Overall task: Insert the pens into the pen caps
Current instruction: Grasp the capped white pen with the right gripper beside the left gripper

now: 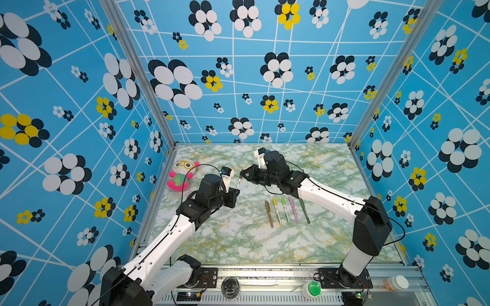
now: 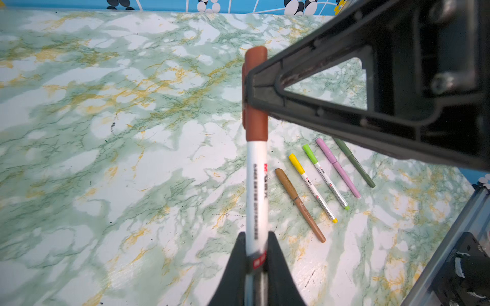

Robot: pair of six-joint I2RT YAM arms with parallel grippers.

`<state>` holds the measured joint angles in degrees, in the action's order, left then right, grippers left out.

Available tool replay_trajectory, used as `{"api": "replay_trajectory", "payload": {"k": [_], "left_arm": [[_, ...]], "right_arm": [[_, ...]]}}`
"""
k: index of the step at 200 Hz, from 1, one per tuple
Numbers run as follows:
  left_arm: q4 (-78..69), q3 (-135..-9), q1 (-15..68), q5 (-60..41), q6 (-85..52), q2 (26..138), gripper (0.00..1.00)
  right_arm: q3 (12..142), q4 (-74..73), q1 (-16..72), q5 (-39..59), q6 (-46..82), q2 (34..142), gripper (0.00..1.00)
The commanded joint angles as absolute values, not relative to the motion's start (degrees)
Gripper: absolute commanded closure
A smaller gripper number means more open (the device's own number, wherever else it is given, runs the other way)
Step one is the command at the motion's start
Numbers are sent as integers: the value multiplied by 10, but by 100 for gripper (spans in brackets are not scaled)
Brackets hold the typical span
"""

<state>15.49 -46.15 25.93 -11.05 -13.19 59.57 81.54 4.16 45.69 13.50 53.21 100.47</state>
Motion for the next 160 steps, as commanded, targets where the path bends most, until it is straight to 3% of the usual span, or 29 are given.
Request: {"api": "replay_trajectory", "payload": {"k": [1, 121, 160], "left_arm": [[-89, -499, 252, -41, -105, 579, 100], [-34, -411, 255, -91, -239, 575, 100], [-17, -411, 257, -120, -268, 584, 100]], "right_arm": [[779, 267, 491, 171, 522, 1044, 100], [789, 161, 442, 176, 494, 938, 100], [785, 133, 439, 178, 461, 908, 67]]}}
